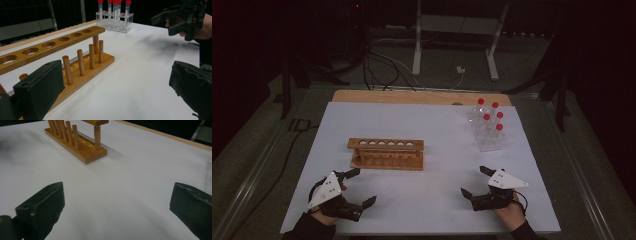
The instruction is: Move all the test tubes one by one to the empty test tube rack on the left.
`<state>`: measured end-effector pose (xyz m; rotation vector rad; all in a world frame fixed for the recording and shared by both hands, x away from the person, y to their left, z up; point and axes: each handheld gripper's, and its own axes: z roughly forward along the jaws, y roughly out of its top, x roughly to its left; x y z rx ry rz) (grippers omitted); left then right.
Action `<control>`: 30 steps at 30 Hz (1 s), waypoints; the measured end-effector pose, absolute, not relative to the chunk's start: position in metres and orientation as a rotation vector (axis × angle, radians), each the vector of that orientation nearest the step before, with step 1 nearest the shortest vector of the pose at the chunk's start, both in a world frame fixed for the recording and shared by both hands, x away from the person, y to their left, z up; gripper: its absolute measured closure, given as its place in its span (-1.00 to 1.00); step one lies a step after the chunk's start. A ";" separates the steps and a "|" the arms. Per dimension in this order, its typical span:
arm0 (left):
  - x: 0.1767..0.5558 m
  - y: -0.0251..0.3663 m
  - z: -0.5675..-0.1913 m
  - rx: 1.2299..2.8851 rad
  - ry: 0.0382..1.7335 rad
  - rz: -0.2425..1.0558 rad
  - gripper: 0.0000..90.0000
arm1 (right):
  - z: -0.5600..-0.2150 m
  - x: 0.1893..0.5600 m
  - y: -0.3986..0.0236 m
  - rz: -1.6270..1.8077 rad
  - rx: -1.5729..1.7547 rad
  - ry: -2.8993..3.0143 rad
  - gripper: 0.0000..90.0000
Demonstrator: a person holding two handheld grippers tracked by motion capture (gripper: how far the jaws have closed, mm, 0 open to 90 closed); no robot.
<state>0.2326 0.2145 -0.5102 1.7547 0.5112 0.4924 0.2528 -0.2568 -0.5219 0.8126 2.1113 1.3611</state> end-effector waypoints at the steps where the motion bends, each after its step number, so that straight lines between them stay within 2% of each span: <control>1: 0.232 0.215 -0.510 1.754 0.510 0.490 -0.99 | -0.521 0.252 -0.259 1.393 0.809 2.095 -1.00; 10: 0.233 0.214 -0.509 1.768 0.511 0.464 -0.99 | -0.519 0.259 -0.270 1.422 0.871 2.210 -1.00; 30: 0.234 0.217 -0.508 1.757 0.535 0.457 -0.99 | -0.502 0.249 -0.253 1.384 0.894 2.253 -1.00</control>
